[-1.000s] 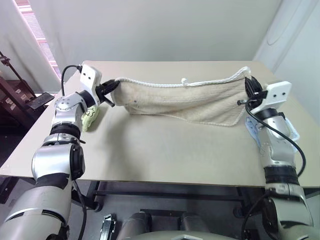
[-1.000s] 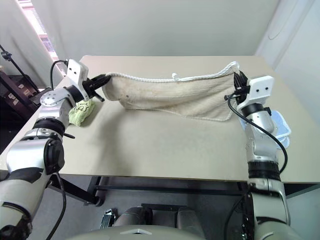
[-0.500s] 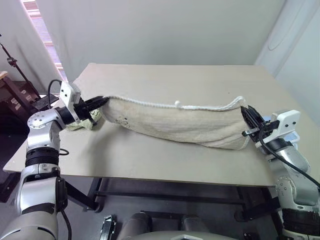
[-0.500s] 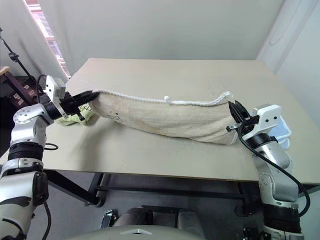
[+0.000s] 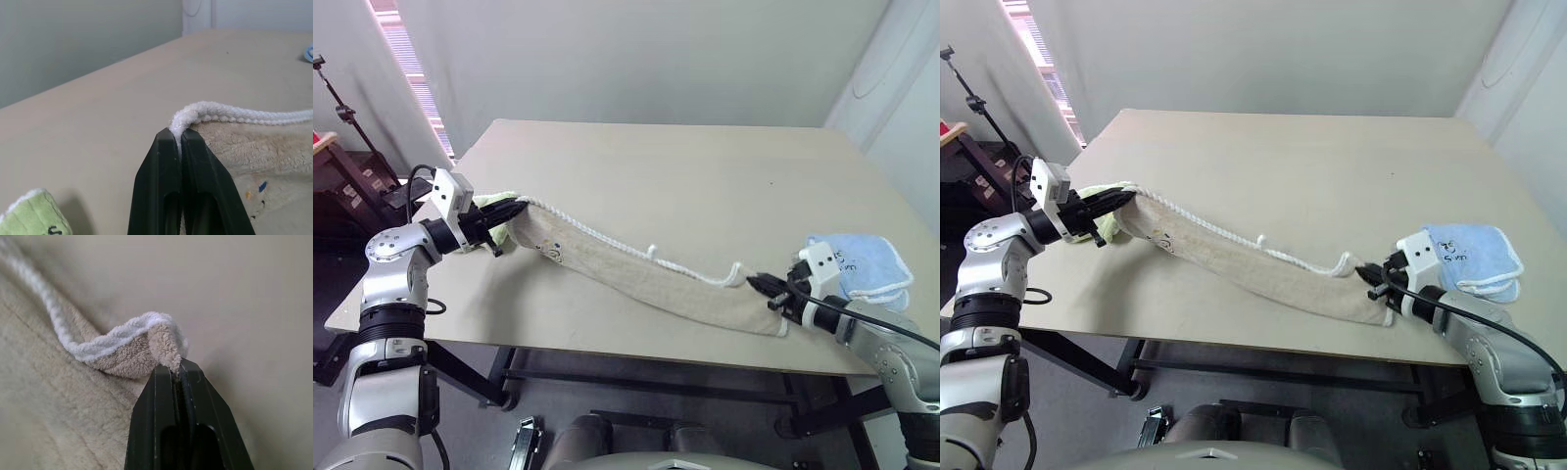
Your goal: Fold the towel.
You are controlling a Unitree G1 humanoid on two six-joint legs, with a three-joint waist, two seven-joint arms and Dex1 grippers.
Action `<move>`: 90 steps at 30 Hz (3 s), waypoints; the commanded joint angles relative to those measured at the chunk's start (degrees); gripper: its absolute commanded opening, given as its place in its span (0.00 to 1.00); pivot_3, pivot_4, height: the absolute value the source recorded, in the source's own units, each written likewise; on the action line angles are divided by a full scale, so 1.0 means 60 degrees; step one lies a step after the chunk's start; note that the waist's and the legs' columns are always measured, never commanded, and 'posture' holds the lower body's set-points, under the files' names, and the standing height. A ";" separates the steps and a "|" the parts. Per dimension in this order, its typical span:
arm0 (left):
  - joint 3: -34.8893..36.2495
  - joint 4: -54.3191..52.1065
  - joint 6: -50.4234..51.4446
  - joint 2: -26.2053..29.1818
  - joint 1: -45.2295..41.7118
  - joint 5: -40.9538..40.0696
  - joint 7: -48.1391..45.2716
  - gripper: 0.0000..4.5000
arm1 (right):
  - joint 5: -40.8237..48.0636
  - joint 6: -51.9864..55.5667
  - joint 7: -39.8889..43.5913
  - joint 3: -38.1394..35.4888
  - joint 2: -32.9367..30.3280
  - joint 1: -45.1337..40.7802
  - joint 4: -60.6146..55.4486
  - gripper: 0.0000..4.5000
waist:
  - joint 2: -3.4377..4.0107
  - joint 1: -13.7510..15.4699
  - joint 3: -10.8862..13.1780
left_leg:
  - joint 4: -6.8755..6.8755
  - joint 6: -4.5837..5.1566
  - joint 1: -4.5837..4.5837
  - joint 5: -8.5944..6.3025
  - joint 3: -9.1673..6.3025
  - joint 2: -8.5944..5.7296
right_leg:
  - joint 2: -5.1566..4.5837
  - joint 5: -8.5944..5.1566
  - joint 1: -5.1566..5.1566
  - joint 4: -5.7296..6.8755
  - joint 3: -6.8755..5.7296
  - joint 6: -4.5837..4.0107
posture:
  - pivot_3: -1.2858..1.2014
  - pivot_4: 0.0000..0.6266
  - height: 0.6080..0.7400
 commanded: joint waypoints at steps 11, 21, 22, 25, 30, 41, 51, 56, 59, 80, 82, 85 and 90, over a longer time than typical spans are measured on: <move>0.0069 -0.0801 0.0100 0.0109 0.0337 -0.0197 0.0337 0.00 | -0.0547 0.0072 0.1814 0.0717 -0.1351 -0.0612 0.0093 0.62 | 0.0000 -0.0019 0.0001 | 0.0051 -0.0009 -0.0068 -0.0017 0.0010 0.0000 | -0.0006 0.0000 -0.0037 -0.0011 -0.0002 0.0001 | 0.52 0.00 1.00; -0.0064 -0.0693 0.0002 -0.0063 0.0288 -0.0124 0.0469 0.00 | -0.0953 -0.0008 0.3653 0.2055 -0.1775 -0.2639 0.1156 0.62 | -0.0002 -0.0025 0.0001 | 0.0058 -0.0007 -0.0084 -0.0016 0.0010 0.0000 | -0.0006 0.0004 -0.0053 -0.0011 -0.0007 0.0006 | 0.52 0.00 1.00; -0.0070 -0.0673 -0.0009 -0.0082 0.0267 -0.0117 0.0484 0.00 | -0.1125 -0.0233 0.3895 0.2293 -0.1785 -0.2785 0.1377 0.62 | -0.0004 -0.0019 0.0001 | 0.0057 -0.0006 -0.0085 -0.0017 0.0010 0.0000 | -0.0007 0.0004 -0.0053 -0.0012 -0.0006 0.0007 | 0.52 0.00 1.00; -0.0093 -0.0585 -0.0088 -0.0115 0.0229 -0.0072 0.0504 0.00 | -0.1700 -0.0772 0.4571 0.2971 -0.1817 -0.3390 0.2408 0.62 | -0.0004 -0.0019 0.0002 | 0.0058 -0.0002 -0.0094 -0.0017 0.0009 -0.0003 | -0.0008 0.0005 -0.0058 -0.0014 -0.0009 0.0007 | 0.52 0.00 1.00; -0.0119 -0.0667 -0.0167 -0.0158 0.0335 -0.0059 0.0565 0.00 | -0.2524 -0.1553 0.5469 0.3709 -0.1713 -0.4237 0.3832 0.62 | -0.0003 -0.0036 0.0002 | 0.0062 -0.0003 -0.0090 -0.0018 0.0011 -0.0003 | -0.0007 0.0008 -0.0058 -0.0013 -0.0010 0.0012 | 0.52 0.00 1.00; -0.0093 -0.0928 -0.0223 -0.0164 0.0633 -0.0093 0.0741 0.00 | -0.3629 -0.2515 0.6325 0.4385 -0.1283 -0.4732 0.4869 0.62 | -0.0002 -0.0029 0.0001 | 0.0062 -0.0005 -0.0090 -0.0019 0.0009 -0.0003 | -0.0005 0.0019 -0.0062 -0.0006 -0.0010 0.0032 | 0.52 0.00 1.00; -0.0109 -0.0928 -0.0287 -0.0129 0.0716 -0.0058 0.0797 0.00 | -0.3965 -0.3286 0.6452 0.4088 -0.1128 -0.4617 0.4939 0.18 | -0.0002 -0.0028 0.0001 | 0.0061 -0.0006 -0.0089 -0.0019 0.0009 -0.0004 | -0.0005 0.0020 -0.0062 -0.0006 -0.0011 0.0033 | 0.52 0.00 1.00; -0.0114 -0.0887 -0.0336 -0.0110 0.0724 -0.0042 0.0784 0.00 | -0.3978 -0.3319 0.6477 0.4048 -0.1097 -0.4542 0.4921 0.00 | -0.0002 -0.0029 0.0001 | 0.0063 -0.0006 -0.0089 -0.0019 0.0010 -0.0005 | -0.0005 0.0020 -0.0061 -0.0005 -0.0011 0.0033 | 0.52 0.00 1.00; -0.0115 -0.0845 -0.0357 -0.0100 0.0711 -0.0041 0.0783 0.00 | -0.3875 -0.3327 0.6334 0.3818 -0.1095 -0.4418 0.4665 0.00 | -0.0002 -0.0026 0.0001 | 0.0062 -0.0006 -0.0089 -0.0019 0.0010 -0.0005 | -0.0005 0.0021 -0.0062 -0.0005 -0.0011 0.0033 | 0.52 0.00 1.00; 0.0092 0.3627 -0.0696 -0.0621 -0.3169 0.0569 0.3650 0.00 | -0.3795 -0.5693 -0.0512 -0.0387 0.0569 -0.6819 0.6440 0.00 | -0.0008 0.0002 -0.0002 | 0.0072 0.0013 -0.0083 -0.0002 0.0006 -0.0019 | -0.0004 0.0042 -0.0059 0.0017 -0.0011 0.0071 | 0.52 0.00 1.00; -0.0054 0.4676 -0.1150 -0.0937 -0.4038 0.0886 0.4190 0.00 | -0.4089 -0.6368 -0.0969 -0.0216 0.0770 -0.7241 0.7114 0.00 | -0.0009 -0.0022 -0.0002 | 0.0074 0.0015 -0.0083 0.0000 0.0008 -0.0024 | -0.0004 0.0047 -0.0061 0.0018 -0.0008 0.0081 | 0.52 0.00 1.00; -0.0308 0.6088 -0.1686 -0.1344 -0.5328 0.1608 0.5835 0.00 | -0.4560 -0.7537 -0.1699 0.0025 0.1035 -0.8024 0.8324 0.00 | -0.0014 -0.0037 0.0000 | 0.0069 0.0017 -0.0086 0.0001 0.0007 -0.0031 | -0.0007 0.0053 -0.0064 0.0021 -0.0007 0.0092 | 0.52 0.00 1.00; -0.0190 0.6983 -0.1864 -0.1546 -0.6719 0.1996 0.7357 0.00 | -0.4597 -0.8352 -0.1508 0.0125 0.1036 -0.8767 0.9213 0.00 | -0.0018 -0.0116 0.0003 | 0.0046 0.0017 -0.0102 0.0002 0.0010 -0.0031 | -0.0006 0.0054 -0.0065 0.0037 -0.0004 0.0094 | 0.52 0.00 1.00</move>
